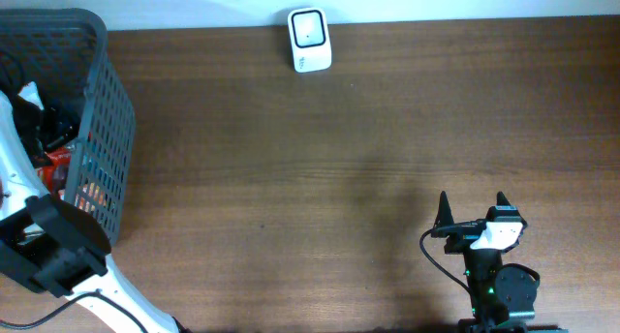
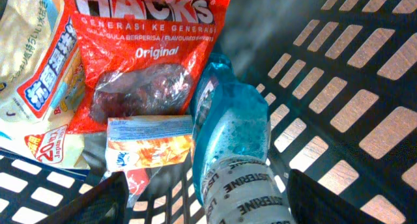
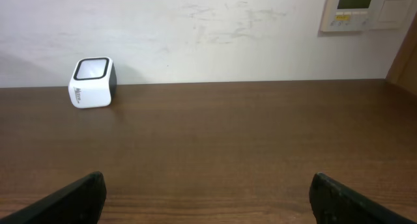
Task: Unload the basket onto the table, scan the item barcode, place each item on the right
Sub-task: 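Reach left gripper into basket and grasp the teal Listerine bottle, then carry bottle with left gripper and set it upright near scanner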
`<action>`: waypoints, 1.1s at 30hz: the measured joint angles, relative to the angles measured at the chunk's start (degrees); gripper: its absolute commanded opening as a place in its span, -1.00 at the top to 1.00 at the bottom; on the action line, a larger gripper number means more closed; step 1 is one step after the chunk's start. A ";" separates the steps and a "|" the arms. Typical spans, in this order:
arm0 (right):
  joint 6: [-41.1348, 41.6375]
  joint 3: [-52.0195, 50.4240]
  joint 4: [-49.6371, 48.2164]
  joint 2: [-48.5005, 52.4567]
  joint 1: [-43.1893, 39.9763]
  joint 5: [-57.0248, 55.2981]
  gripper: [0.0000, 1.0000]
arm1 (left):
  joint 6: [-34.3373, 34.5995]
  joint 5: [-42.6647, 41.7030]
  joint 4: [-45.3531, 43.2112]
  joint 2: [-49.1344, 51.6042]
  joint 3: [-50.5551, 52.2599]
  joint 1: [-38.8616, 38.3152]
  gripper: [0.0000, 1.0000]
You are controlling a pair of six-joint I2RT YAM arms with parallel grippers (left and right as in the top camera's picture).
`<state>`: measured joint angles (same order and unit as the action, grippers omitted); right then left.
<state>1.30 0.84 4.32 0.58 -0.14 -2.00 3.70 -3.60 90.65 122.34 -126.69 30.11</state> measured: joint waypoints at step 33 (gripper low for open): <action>0.07 0.00 0.00 0.00 0.00 0.00 -0.97 | 9.42 -29.68 4.31 -13.81 -52.02 -12.41 1.00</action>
<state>1.37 0.84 4.32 0.58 -0.14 -2.00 13.13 -33.28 94.96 108.53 -178.71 17.69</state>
